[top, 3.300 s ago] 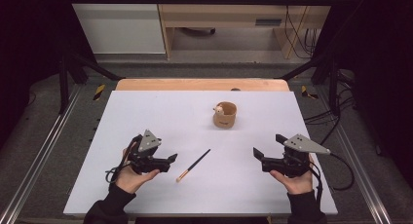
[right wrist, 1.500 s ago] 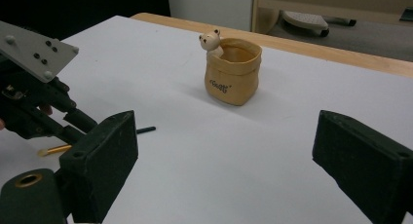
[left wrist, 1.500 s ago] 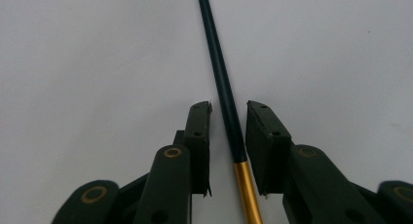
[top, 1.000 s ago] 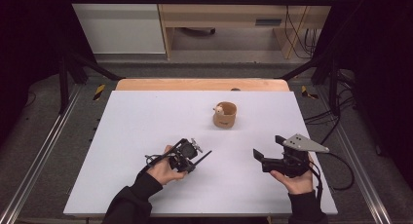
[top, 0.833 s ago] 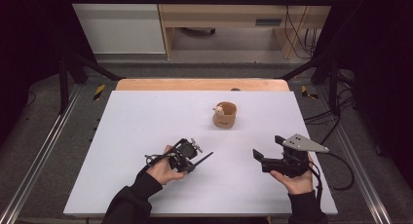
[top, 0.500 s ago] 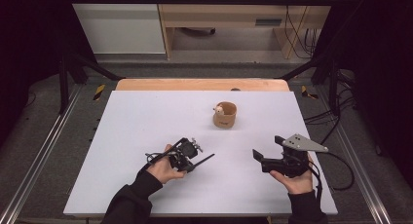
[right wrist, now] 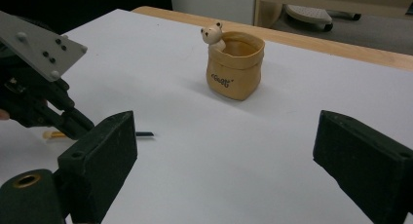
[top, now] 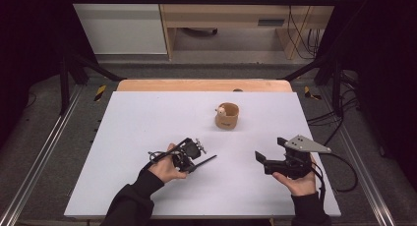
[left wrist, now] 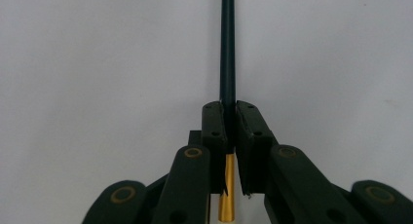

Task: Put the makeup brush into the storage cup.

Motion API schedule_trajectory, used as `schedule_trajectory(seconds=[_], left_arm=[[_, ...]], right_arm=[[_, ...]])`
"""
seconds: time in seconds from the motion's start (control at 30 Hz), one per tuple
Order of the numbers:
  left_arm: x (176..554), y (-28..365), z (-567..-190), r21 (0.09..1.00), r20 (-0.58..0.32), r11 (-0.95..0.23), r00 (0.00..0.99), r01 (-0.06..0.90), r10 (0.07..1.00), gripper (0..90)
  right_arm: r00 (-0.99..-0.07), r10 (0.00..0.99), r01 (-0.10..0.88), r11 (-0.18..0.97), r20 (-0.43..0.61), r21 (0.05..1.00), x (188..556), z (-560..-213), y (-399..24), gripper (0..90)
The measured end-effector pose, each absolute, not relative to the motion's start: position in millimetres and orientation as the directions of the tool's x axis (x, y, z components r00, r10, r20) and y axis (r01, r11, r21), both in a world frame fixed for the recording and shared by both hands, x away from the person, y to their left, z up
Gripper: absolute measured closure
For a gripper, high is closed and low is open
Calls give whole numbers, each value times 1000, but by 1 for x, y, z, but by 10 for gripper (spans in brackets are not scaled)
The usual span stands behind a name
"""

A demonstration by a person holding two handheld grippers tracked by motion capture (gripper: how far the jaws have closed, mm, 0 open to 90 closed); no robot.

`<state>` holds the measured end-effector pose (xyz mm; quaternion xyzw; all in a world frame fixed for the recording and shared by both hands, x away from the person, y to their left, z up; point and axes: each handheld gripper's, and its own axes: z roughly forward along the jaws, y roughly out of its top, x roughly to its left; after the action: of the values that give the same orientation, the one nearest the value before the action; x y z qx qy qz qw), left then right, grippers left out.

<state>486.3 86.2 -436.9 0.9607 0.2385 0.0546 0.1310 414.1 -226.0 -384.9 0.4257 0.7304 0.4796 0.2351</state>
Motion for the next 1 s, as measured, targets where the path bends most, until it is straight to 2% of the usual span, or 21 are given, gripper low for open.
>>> schedule_trajectory(seconds=[0.37, 0.7, 1.0], left_arm=[[479, 93, -399, 275, 101, -883, 902, 381, 420, 823], [473, 102, -360, 314, 124, -879, 903, 358, 412, 823], [477, 108, -355, 335, 88, -867, 904, 369, 419, 823]], right_arm=[[-553, 833, 373, 238, 9, 897, 411, -382, -219, 90], [-606, 768, 289, 455, -207, 842, 410, -377, -188, 91], [-665, 659, 202, 612, -352, 765, 420, -374, -149, 103]])
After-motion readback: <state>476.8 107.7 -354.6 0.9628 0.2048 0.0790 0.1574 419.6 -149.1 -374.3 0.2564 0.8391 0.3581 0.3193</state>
